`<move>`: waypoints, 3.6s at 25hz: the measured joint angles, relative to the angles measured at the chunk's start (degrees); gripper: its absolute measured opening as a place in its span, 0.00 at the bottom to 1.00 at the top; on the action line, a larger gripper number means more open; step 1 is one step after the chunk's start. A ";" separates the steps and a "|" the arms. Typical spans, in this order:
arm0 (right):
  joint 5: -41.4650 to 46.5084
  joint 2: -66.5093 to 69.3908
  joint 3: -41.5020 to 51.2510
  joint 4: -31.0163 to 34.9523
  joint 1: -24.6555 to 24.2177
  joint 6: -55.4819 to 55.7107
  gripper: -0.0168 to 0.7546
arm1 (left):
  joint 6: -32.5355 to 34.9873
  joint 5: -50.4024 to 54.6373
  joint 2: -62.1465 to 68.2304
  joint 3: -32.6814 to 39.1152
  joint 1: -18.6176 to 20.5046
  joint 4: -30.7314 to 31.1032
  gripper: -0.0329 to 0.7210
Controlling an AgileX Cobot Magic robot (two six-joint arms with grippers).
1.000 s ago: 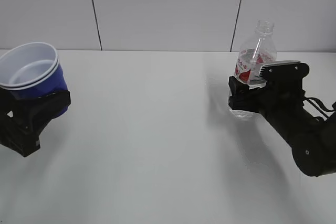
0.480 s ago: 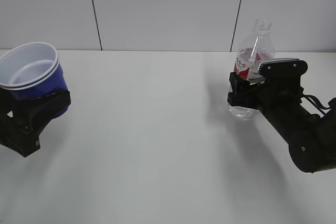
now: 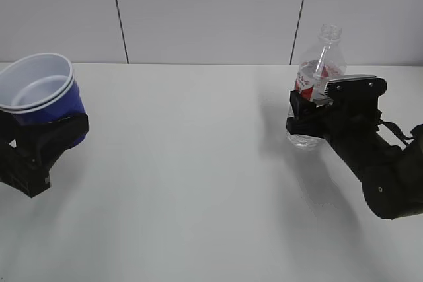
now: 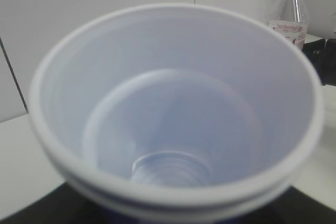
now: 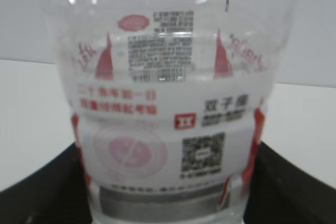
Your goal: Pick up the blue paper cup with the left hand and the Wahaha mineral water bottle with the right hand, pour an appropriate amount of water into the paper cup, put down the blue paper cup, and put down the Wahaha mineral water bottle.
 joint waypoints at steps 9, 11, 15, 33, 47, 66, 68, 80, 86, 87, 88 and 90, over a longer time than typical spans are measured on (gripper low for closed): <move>-2.95 2.04 -0.13 0.00 0.00 0.00 0.65 | 0.00 0.00 0.00 0.00 0.00 0.00 0.60; -3.70 2.54 -0.26 -0.20 0.00 0.00 0.65 | 0.00 0.00 0.00 0.00 0.00 0.00 0.60; -3.92 2.65 -0.38 -0.20 0.00 0.75 0.65 | 0.00 0.00 0.00 0.00 0.00 0.00 0.60; 5.73 -8.66 0.33 0.00 0.00 0.00 0.65 | 0.00 -3.67 22.78 -13.20 0.00 2.06 0.59; 12.61 -13.32 -4.96 0.54 -0.57 -10.66 0.65 | -8.97 -11.66 37.23 -29.40 0.00 24.52 0.59; 15.76 -12.72 -16.01 -11.26 -0.57 -34.63 0.65 | -23.73 -12.52 44.85 -42.61 -3.16 45.37 0.59; 16.04 -12.06 -16.01 -11.98 -0.57 -36.91 0.65 | -23.73 -10.73 44.85 -43.05 -3.91 45.63 0.59; 16.57 -11.07 -16.01 -12.45 -0.57 -48.80 0.64 | -23.81 -6.99 48.75 -47.92 -4.18 38.83 0.59; 16.57 -11.07 -16.01 -12.45 -0.57 -50.30 0.64 | -22.83 -6.99 49.60 -48.19 -3.61 34.78 0.59; 16.57 -11.07 -16.01 -12.45 -0.57 -50.56 0.64 | -22.72 -6.99 49.79 -48.19 -3.36 33.88 0.59; 16.57 -11.07 -16.01 -12.45 -0.57 -51.03 0.64 | -22.72 -6.99 49.93 -48.19 -3.25 33.33 0.59; 16.57 -11.07 -16.01 -12.45 -0.57 -51.82 0.64 | -22.72 -6.90 49.93 -48.19 -3.00 31.63 0.59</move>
